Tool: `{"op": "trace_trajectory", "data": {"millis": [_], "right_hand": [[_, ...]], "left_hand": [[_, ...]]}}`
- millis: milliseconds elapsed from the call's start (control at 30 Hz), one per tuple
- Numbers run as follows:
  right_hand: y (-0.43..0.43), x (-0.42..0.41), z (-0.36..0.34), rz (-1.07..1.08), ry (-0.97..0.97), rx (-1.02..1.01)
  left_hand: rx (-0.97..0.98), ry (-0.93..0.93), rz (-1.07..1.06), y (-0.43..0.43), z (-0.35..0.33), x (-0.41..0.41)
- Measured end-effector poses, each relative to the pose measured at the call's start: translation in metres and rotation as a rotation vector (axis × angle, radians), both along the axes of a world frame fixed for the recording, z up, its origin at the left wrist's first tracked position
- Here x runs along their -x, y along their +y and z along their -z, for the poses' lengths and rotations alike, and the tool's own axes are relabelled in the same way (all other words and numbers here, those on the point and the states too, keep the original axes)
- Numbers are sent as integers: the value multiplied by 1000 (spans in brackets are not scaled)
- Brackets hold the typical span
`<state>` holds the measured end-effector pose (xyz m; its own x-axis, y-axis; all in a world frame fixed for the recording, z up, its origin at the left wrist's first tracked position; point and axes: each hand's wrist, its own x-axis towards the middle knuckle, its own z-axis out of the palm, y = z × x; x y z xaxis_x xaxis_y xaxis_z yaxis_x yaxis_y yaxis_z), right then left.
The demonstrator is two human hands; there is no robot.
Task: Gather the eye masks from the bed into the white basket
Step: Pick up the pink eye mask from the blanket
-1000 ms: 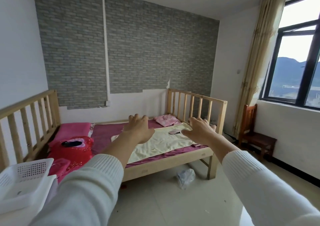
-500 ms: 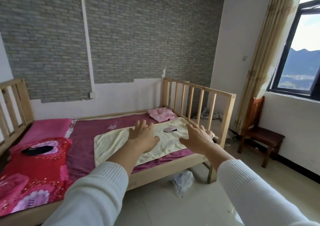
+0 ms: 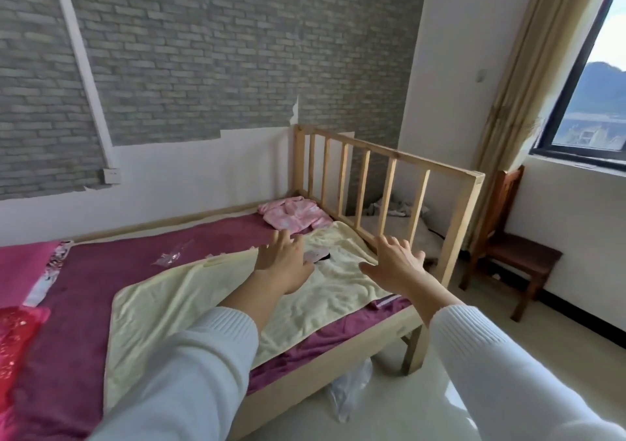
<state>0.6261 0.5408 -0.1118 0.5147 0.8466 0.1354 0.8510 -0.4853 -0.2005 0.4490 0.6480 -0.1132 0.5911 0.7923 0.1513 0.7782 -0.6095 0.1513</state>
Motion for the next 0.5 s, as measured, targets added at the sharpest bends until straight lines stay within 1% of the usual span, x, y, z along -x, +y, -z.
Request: {"op": "trace_trajectory", "data": {"millis": [133, 267, 400, 500], "right_hand": [[71, -69, 26, 5, 8, 44], [150, -151, 44, 3, 33, 64], [225, -230, 62, 15, 70, 136], [282, -269, 79, 23, 105, 203]], "left_hand": [[23, -10, 20, 75, 26, -75], [70, -6, -4, 150, 46, -157], [131, -6, -11, 218, 61, -234], [165, -9, 13, 262, 76, -277]]}}
